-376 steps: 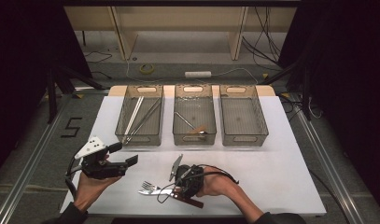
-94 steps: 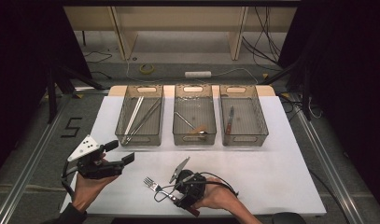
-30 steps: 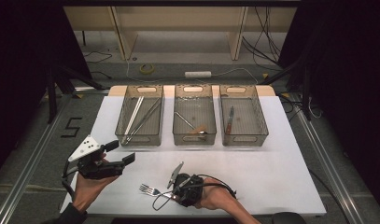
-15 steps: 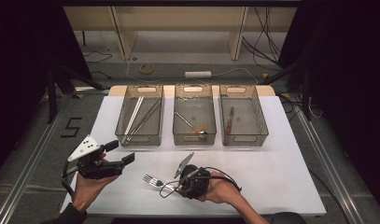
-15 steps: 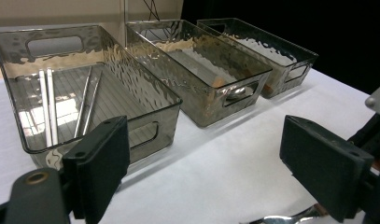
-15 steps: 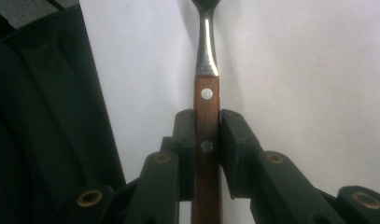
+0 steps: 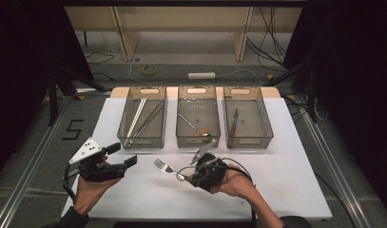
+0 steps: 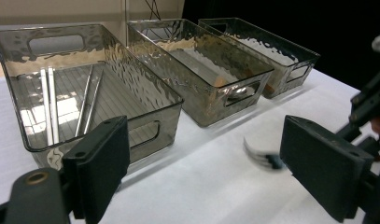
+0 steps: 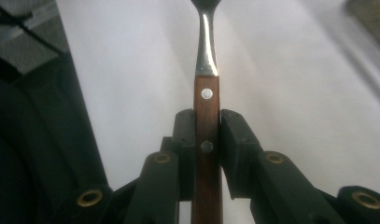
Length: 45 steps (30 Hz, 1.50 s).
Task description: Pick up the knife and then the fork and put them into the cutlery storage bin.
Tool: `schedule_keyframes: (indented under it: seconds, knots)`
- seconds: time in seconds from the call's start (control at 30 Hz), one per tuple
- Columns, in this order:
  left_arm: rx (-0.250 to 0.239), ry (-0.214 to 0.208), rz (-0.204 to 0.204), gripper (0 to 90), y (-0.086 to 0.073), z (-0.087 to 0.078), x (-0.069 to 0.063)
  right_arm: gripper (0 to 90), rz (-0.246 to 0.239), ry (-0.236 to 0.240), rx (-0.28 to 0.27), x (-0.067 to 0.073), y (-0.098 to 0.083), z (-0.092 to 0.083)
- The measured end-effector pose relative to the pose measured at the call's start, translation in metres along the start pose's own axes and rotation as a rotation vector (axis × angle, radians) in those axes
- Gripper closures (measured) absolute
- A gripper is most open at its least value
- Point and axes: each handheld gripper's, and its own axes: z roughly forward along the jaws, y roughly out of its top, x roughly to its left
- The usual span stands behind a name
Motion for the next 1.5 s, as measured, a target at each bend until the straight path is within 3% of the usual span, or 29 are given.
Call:
schedule_keyframes:
  seconds: [0.6,0.9,1.2,1.33,1.5]
  knots:
    - [-0.003,0.002,-0.002,15.7,0.0,0.0,0.001,77.6,0.211,-0.105,-0.193,-0.086,-0.005,-0.071]
    - [-0.006,0.004,-0.005,15.7,0.0,-0.001,0.001,77.6,0.361,-0.179,-0.27,-0.137,-0.01,-0.104]
    - [-0.008,0.003,-0.005,15.7,0.0,-0.001,0.001,77.6,0.51,-0.22,-0.278,-0.184,-0.025,-0.116]
    - [-0.012,0.002,-0.006,15.7,0.0,-0.001,0.001,77.5,0.557,-0.237,-0.265,-0.195,-0.027,-0.115]
    - [-0.013,0.003,-0.006,15.7,0.0,-0.001,0.001,77.5,0.583,-0.247,-0.258,-0.203,-0.028,-0.112]
